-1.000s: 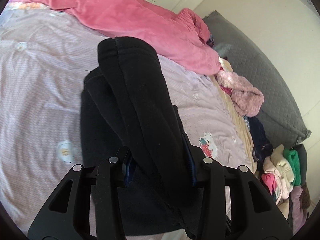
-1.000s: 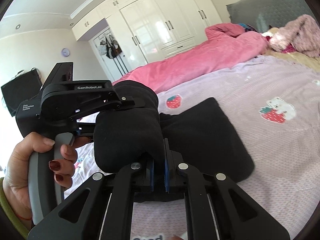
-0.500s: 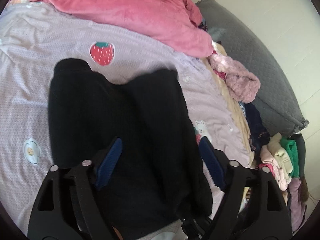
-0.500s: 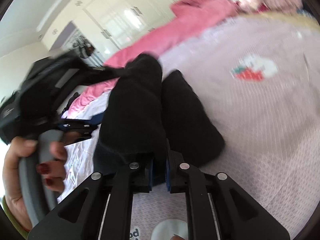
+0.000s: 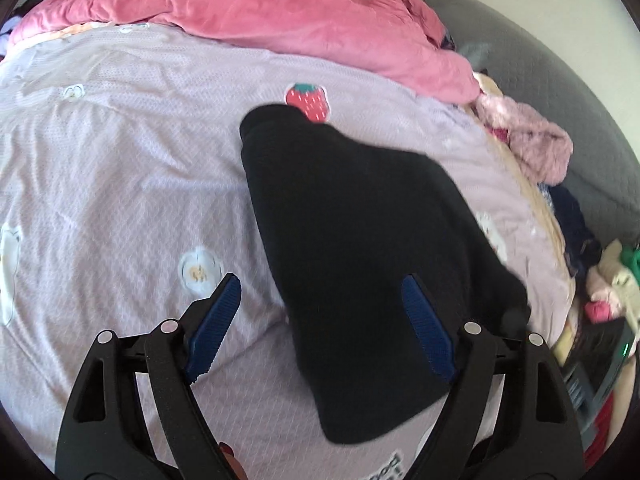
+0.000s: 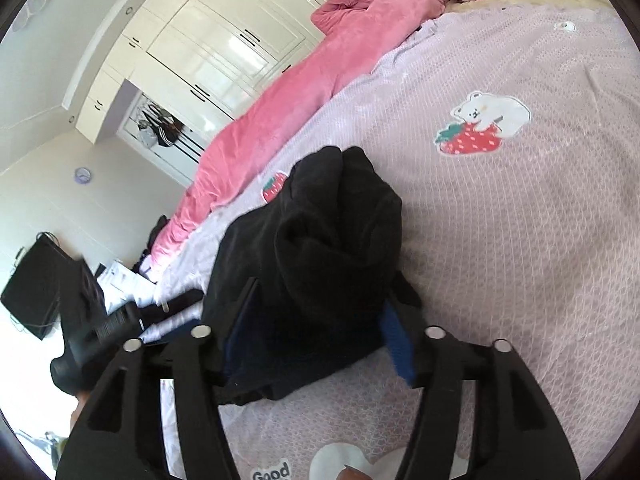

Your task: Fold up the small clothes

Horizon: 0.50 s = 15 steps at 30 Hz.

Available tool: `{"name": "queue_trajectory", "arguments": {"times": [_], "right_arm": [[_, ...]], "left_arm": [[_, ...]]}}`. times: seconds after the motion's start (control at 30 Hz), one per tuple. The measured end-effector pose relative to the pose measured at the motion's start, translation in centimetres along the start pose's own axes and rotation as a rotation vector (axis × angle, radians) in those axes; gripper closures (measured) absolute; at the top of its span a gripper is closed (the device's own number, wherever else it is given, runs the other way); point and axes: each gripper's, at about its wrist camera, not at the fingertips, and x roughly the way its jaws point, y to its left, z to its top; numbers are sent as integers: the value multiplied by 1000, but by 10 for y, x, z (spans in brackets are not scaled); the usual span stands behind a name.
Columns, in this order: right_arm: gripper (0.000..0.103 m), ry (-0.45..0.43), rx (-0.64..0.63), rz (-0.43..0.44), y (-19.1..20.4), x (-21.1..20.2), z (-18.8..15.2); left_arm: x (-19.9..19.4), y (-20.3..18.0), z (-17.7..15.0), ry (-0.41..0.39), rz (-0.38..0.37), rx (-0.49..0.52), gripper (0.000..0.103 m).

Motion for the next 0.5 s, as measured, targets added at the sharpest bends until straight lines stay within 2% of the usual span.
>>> {"name": "queue_trajectory", "arguments": {"times": [0.1,0.17,0.2,0.33,0.43,0.47,0.5], "right_arm": [[22,-29,51,7,-7,-7,22],[17,24,70,22,-10,3,43],[13,94,60,7,-10,15,54],[12,226,4,-65,-12,54,72],[12,267,-40,-104,-11,79,77],[15,267,-56,-111,-8,84,78],[39,253,-93,-122,-2,88,79]], "left_arm": [[2,-8,-14,18,-10,57,26],[7,-13,-20,40,-21,78,26],[12,-13,-22,50,-17,86,26],[19,-6,-22,67,-24,62,22],[16,-1,-24,62,-12,85,21],[16,2,-25,65,-8,88,20],[16,4,-26,72,-10,86,19]]}}
